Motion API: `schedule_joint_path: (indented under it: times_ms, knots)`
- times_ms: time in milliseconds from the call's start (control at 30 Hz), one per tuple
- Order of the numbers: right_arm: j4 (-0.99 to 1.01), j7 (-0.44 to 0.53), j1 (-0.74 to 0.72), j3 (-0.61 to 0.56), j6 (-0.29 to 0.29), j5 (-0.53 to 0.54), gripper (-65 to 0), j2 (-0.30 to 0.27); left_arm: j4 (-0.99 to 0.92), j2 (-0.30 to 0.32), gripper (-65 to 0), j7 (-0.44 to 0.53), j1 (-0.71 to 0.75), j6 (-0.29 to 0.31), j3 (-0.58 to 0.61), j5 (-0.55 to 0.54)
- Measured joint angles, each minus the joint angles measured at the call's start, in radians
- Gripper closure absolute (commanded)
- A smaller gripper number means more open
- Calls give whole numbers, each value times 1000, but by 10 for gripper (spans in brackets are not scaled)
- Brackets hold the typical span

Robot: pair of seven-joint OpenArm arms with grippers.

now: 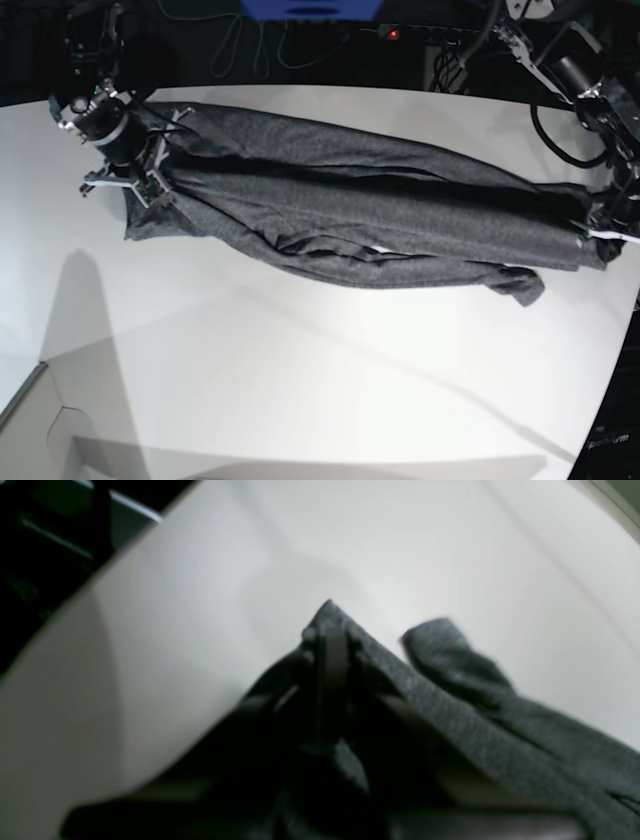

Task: Layout the t-shirt on the table in an organized manner, then fold the t-shirt properly
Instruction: 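Lower the folded edge onto the shirt and release with the left gripper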

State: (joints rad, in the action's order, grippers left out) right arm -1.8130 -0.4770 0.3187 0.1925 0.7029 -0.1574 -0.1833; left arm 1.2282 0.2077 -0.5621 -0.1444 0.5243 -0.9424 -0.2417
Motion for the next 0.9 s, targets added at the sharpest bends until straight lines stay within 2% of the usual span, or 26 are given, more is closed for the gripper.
schedule_joint_path:
  times_ms: [233,633,700,800,900]
  knots:
    - [10,0,19,-3,0,0,0,-4,-75,-3,-2,-3,-3,0,0,4]
    - [121,23,6,-46,-1,2,0,-3,-76,-3,-12,-3,-3,0,2,5]
    - [129,27,3,-46,-1,7,0,-3,-76,-3,-56,-6,0,0,2,7]
    - [129,27,3,-46,-1,7,-4,-5,-76,-3,-173,-7,0,0,2,9]
    - [129,27,3,-47,-1,8,-80,-7,-69,-3,-256,-7,0,0,0,8]
